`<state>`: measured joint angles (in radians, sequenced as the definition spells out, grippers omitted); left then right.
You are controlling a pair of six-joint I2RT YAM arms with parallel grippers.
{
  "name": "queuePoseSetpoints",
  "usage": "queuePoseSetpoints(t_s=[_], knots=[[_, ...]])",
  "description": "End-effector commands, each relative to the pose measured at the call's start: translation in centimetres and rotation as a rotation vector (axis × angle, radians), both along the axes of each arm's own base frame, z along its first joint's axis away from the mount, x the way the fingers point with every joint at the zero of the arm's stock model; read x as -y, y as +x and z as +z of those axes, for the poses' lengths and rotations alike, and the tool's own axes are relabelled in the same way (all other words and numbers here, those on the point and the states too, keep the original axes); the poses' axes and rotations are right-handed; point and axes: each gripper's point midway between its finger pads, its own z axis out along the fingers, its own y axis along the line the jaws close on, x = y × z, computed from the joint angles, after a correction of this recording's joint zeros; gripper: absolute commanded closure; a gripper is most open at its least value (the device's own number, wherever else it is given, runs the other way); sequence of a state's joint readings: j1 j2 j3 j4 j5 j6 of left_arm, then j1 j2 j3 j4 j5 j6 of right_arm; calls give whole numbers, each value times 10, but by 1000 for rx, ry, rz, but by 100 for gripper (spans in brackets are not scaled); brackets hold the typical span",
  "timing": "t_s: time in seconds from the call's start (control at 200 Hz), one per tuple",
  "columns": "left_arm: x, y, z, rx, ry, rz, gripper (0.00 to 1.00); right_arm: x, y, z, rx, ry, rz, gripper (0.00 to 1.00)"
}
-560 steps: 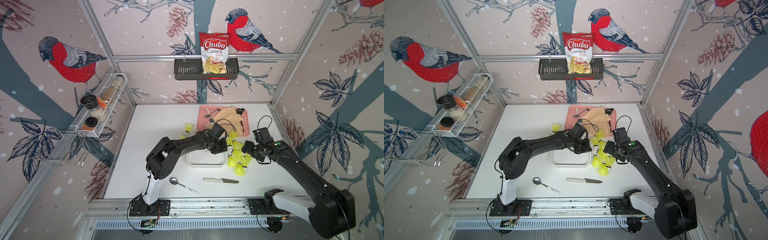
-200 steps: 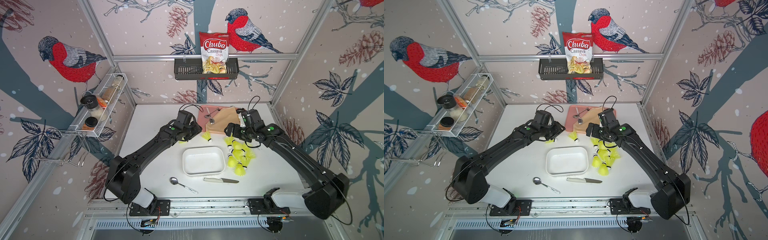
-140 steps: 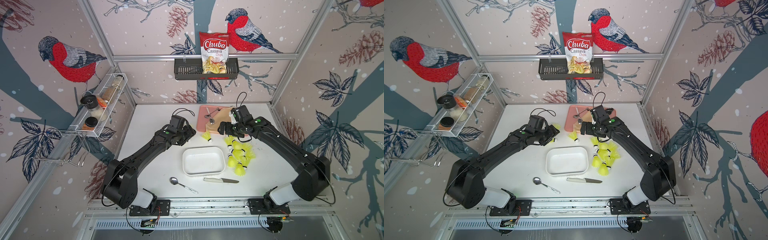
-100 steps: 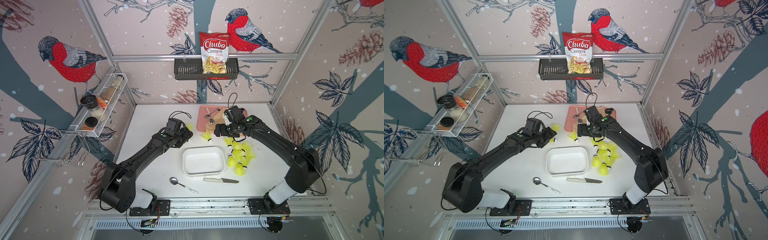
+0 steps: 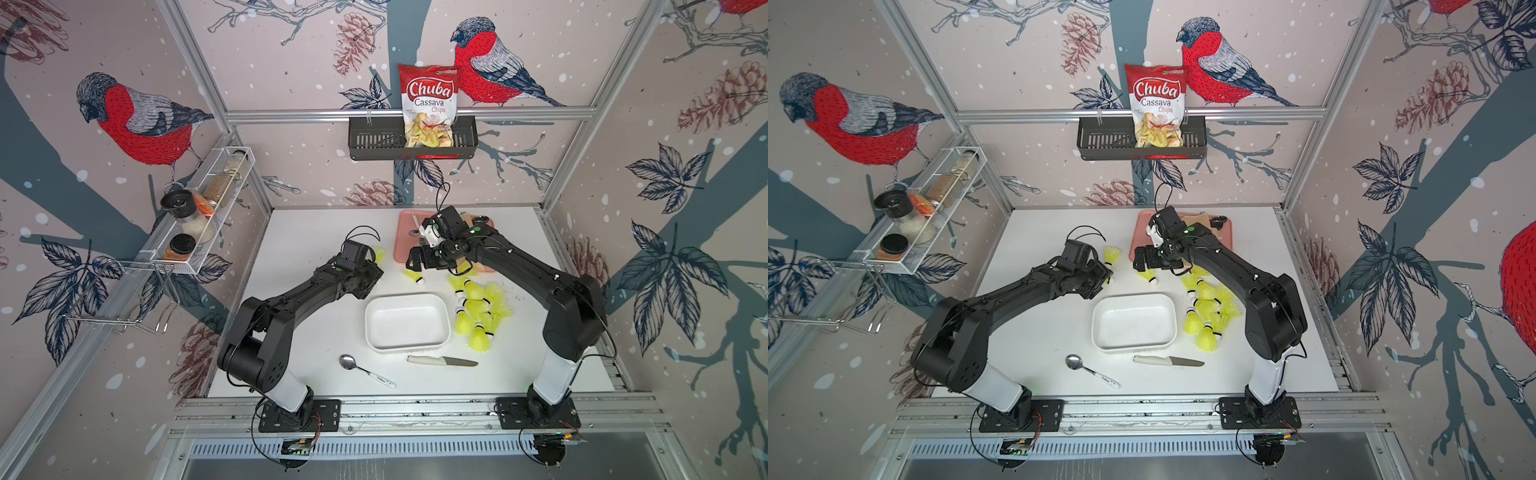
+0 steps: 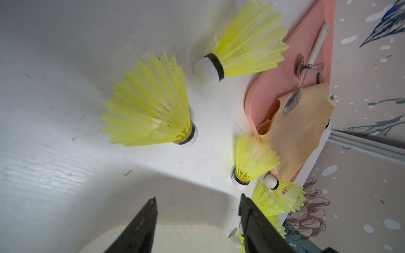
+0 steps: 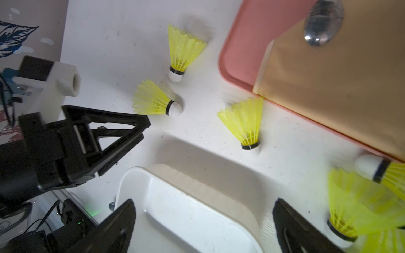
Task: Put the shuttlecocks into the storage box
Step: Pick up the shuttlecock at the center of the board.
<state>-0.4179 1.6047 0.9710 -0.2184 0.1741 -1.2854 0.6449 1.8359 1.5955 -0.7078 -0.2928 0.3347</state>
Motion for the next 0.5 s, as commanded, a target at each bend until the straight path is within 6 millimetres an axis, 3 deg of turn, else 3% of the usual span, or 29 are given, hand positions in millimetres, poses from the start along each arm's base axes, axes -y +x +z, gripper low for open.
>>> queuePoseSetpoints(t_s=[0.0, 0.15, 0.495], knots=[[2, 16, -1, -13, -56, 126, 39, -12, 0, 3, -7, 40, 60, 1], [-1, 27, -9, -42, -40, 202, 43, -11, 2, -1, -22, 69, 42, 1], [1, 28, -33, -129, -31, 289, 47, -18, 5, -9, -71, 150, 82, 1]])
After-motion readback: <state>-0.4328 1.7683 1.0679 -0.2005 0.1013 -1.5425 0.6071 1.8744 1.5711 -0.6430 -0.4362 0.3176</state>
